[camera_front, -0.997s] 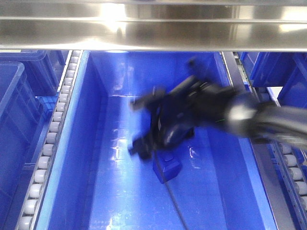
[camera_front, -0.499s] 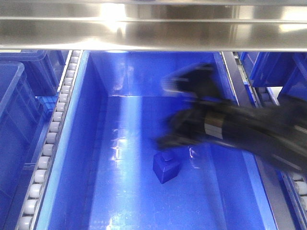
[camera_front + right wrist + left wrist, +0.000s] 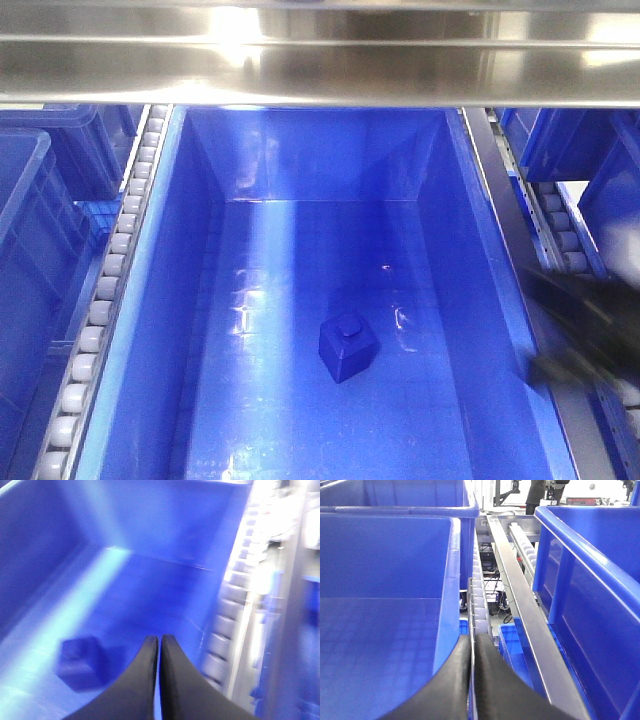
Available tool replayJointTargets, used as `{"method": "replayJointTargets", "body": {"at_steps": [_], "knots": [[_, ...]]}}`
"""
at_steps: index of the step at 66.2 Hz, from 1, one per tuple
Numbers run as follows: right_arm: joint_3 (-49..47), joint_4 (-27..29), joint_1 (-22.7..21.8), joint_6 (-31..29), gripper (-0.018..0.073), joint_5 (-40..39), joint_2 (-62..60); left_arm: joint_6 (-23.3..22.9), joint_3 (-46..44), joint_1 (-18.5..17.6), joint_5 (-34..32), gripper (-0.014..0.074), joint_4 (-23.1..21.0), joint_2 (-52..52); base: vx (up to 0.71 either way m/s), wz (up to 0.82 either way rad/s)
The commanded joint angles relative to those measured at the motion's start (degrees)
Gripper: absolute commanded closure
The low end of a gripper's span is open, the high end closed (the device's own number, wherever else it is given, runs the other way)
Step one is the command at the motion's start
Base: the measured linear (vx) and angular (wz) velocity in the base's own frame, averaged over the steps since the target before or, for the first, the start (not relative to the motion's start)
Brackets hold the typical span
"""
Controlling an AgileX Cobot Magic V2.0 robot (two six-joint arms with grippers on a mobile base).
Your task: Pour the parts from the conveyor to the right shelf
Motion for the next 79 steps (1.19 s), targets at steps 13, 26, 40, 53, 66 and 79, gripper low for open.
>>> {"method": "replayJointTargets", "body": {"at_steps": [13,26,40,53,66,79], "knots": [[8.8,0.7,-6.8,-0.5,0.0568,-4.6,-14.1,-0.5,-1.1,-0.5,-4.5,0.0602,-0.5,1.0,0.0,0.0],[10.4,1.3,-7.7,-0.4,0.0568,-2.3,-16.1,-0.5,-1.1,-0.5,-4.5,0.0602,-0.5,1.0,0.0,0.0],[10.4,1.3,-7.7,-0.4,0.0568,-2.4,-16.1,-0.5,-1.1,-0.5,-4.5,0.0602,-0.5,1.0,0.0,0.0],[10.4,1.3,-7.7,-0.4,0.0568,-2.4,-16.1,-0.5,-1.1,-0.5,-4.5,0.0602,-0.5,1.0,0.0,0.0],[10.7,1.1,-15.0,-0.5,0.0568,-2.5,-18.7,-0.5,-1.1,-0.5,-4.5,0.0602,-0.5,1.0,0.0,0.0],[17.4,1.2,-20.3,-0.5,0.0568,-3.5,-29.4,-0.5,-1.1,-0.5,-4.5,0.0602,-0.5,1.0,0.0,0.0]]}}
